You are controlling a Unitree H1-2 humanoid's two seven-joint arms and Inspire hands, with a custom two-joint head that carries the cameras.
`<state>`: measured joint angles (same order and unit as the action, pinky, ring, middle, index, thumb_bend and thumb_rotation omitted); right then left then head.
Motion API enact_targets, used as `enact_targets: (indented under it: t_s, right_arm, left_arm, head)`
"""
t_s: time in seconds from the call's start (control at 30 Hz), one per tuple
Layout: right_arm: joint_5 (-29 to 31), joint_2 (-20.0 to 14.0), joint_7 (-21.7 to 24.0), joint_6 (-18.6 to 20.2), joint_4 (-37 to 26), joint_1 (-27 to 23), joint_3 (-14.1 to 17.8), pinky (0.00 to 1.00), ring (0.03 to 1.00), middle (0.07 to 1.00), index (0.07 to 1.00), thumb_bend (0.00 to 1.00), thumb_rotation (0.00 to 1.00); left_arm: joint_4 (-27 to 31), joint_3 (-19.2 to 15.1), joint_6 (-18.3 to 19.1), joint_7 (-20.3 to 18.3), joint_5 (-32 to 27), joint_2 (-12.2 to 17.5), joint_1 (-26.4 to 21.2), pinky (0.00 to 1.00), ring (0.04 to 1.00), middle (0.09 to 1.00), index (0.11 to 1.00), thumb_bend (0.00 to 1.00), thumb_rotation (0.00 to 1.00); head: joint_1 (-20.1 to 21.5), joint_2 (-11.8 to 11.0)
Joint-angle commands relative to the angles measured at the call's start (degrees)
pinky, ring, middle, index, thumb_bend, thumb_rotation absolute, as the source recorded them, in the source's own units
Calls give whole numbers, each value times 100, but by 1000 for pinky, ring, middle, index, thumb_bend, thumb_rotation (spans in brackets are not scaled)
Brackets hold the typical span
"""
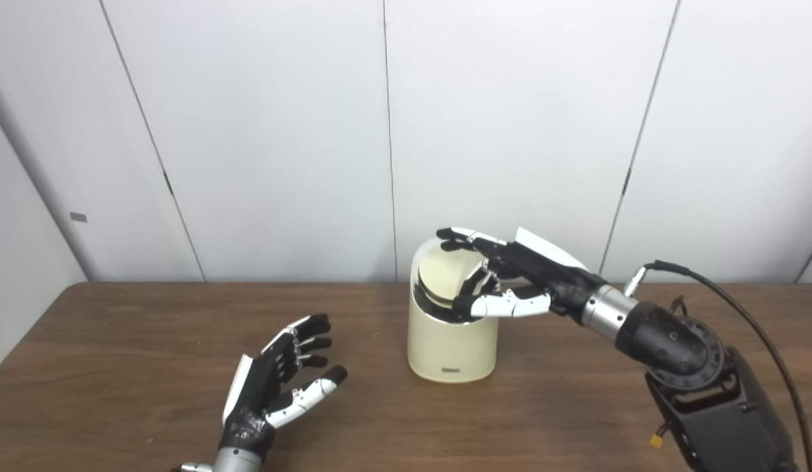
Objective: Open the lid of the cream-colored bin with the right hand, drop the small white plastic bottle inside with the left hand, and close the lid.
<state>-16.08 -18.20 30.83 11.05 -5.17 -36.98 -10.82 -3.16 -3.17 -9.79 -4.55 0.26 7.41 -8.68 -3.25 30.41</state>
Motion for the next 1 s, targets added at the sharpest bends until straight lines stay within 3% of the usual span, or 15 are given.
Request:
enact_targets:
  t_s: [0.0,0.3,0.43,0.6,0.7,0.97]
  right_arm:
    - [81,-63,-166,-161,-96,-157,63,496,630,905,938,585,633]
    - [24,-119,-228,-130,-186,-126,-12,510,661,885,919,553,581]
    - [-214,-223,-160,4,-261,-191,-154,593,710,825,904,564,643]
    - [-872,-396,-87,424,-458,-294,-467,664,690,700,791,502,685]
    - [-1004,-432,-8,631,-537,-325,-542,694,706,681,768,492,702]
    - [-1108,-469,82,720,-627,-356,-600,691,717,661,768,488,777]
  left_arm:
    - [237,-21,-76,75,34,35,-117,679,764,811,813,781,313]
    - [238,-15,-65,79,38,29,-120,675,763,811,810,775,311]
    - [234,-12,-66,82,51,33,-122,676,763,815,815,773,313]
    - [267,-4,-38,86,57,23,-127,678,766,815,816,780,322]
    - [282,-5,-28,85,44,19,-130,678,765,812,812,776,319]
    - [345,-12,31,66,15,33,-119,684,766,816,814,775,318]
  head:
    - [-4,9]
    - [-3,44]
    - [-4,51]
    - [-20,74]
    - [-31,94]
    - [-24,134]
